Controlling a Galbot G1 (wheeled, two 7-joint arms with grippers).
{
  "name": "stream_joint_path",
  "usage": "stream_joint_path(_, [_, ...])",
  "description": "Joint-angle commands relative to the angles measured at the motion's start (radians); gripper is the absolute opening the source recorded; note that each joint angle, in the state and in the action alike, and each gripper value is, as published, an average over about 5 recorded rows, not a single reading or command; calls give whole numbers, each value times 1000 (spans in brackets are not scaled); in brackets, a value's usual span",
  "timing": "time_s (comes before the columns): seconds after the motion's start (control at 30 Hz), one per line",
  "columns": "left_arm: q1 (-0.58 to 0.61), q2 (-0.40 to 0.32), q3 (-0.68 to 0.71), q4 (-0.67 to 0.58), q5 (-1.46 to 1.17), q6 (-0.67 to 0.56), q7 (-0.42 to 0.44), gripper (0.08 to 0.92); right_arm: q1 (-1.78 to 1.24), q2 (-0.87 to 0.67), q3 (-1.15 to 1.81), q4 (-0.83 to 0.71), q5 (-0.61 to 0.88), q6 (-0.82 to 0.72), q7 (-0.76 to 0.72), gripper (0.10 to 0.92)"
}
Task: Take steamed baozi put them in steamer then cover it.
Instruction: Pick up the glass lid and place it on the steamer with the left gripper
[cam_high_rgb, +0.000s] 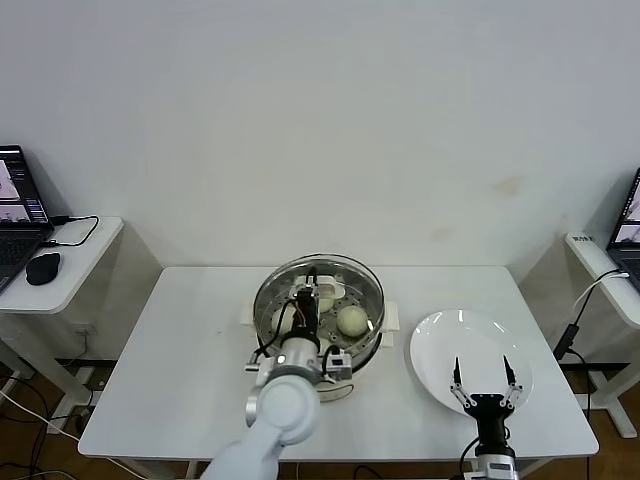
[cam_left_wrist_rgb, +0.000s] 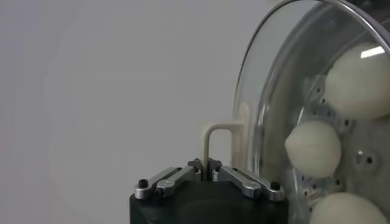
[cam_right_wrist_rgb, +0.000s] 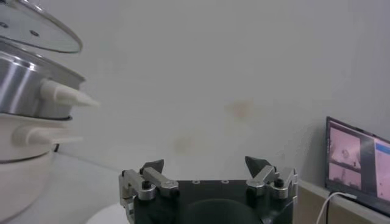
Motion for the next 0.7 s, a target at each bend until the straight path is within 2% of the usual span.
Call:
stream_joint_path(0.03, [7,-59,9,50,131,-21,7,128,3,0,-3,-4,-7,2,4,823])
stream_joint_path(0.7, [14,-76,-23,90,173,-42,-4,128,-3,-1,-8,-8,-6,13,-3,823])
